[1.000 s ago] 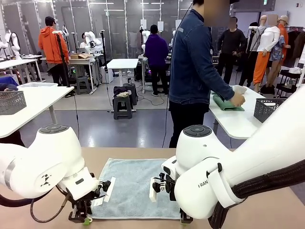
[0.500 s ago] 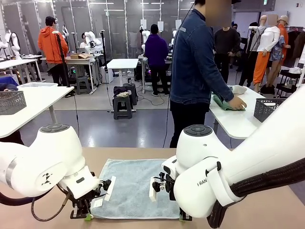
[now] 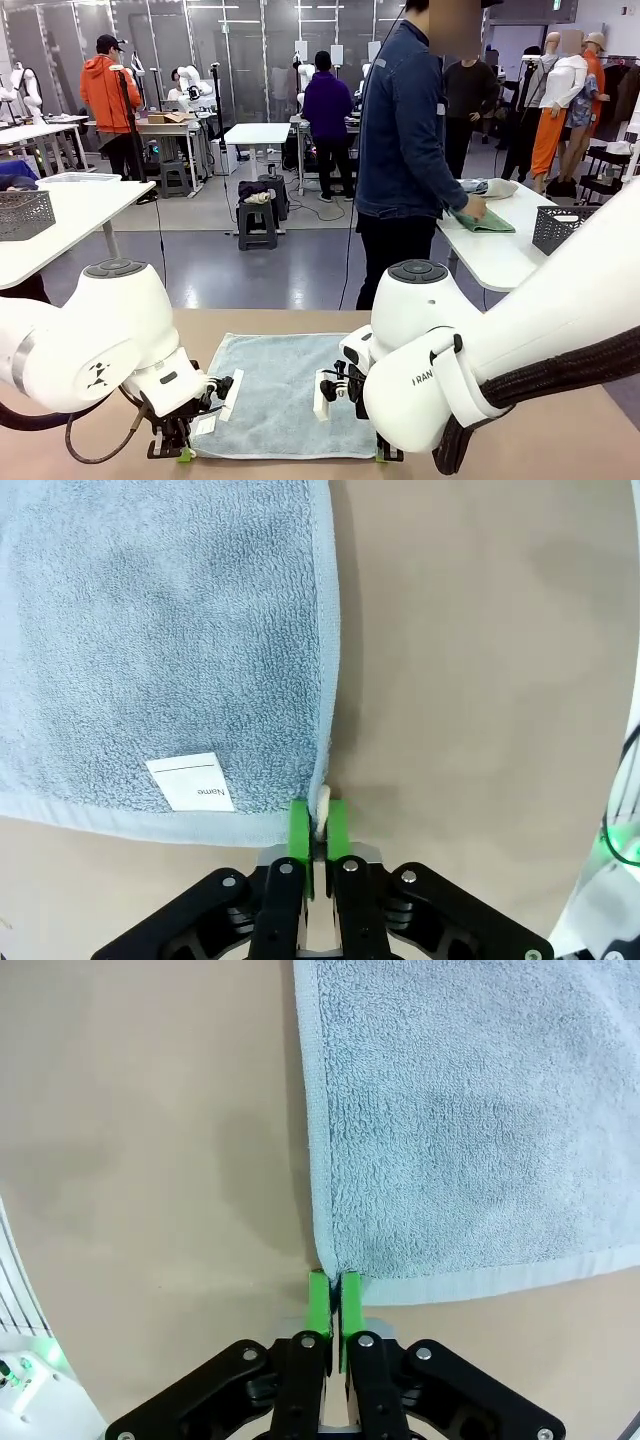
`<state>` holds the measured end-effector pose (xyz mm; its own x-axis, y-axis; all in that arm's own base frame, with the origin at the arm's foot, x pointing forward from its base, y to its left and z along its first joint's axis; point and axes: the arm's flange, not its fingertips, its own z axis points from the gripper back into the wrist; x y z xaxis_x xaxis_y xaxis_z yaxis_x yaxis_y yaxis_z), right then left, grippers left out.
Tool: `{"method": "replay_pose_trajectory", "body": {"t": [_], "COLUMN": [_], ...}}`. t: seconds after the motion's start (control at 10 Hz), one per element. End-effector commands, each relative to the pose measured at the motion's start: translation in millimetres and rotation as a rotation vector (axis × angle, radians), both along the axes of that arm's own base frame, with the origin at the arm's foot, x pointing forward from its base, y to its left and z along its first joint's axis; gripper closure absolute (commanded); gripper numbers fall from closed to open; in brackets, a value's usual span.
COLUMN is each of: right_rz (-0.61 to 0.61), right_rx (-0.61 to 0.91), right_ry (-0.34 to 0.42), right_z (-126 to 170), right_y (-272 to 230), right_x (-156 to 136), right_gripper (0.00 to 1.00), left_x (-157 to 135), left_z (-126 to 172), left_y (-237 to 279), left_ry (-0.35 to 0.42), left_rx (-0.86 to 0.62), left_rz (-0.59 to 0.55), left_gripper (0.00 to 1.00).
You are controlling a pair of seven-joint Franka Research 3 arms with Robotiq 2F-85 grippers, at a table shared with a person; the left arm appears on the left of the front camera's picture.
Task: Fold the towels and place them in the basket.
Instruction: When a person lays out a Towel with hook on the table, fold it in half twice.
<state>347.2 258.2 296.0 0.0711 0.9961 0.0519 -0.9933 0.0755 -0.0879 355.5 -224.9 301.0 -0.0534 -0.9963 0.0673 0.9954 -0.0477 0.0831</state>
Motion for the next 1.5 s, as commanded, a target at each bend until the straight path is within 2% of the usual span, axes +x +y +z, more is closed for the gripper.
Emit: {"method": "replay_pose_trajectory", "body": {"t": [0.0, 0.1, 0.2, 0.3, 0.8, 1.1, 1.4], "right_rz": [-0.002, 0.000, -0.017, -0.008, 0.010, -0.011, -0.008], "right_rx": [0.000, 0.000, -0.029, -0.025, -0.042, -0.072, -0.052], "right_ry": [0.000, 0.000, -0.015, 0.004, -0.046, -0.076, -0.072], "right_z": [-0.2, 0.0, 8.0, 17.4, 63.5, 76.8, 78.7], "right_y": [0.2, 0.0, -3.4, -3.0, 4.7, 9.1, 8.7], "right_x": [-0.1, 0.0, 0.9, 4.2, 23.9, 34.9, 41.8], "right_gripper": [1.00, 0.95, 0.95, 0.95, 0.95, 0.95, 0.95], "left_x": [0.0, 0.0, -2.9, -1.0, 16.8, 34.3, 43.9], "left_z": [-0.1, 0.0, 11.4, 21.0, 60.0, 80.7, 91.2], "left_y": [0.0, 0.0, 0.0, -3.1, -14.2, -19.0, -18.2], "left_ry": [0.001, 0.000, -0.024, -0.028, -0.084, -0.126, -0.134], "left_rx": [0.000, 0.000, 0.021, 0.029, 0.036, 0.041, 0.047], "left_rz": [0.000, 0.000, 0.005, -0.002, -0.021, -0.007, 0.017], "left_gripper": [0.99, 0.92, 0.93, 0.93, 0.93, 0.93, 0.93]}}
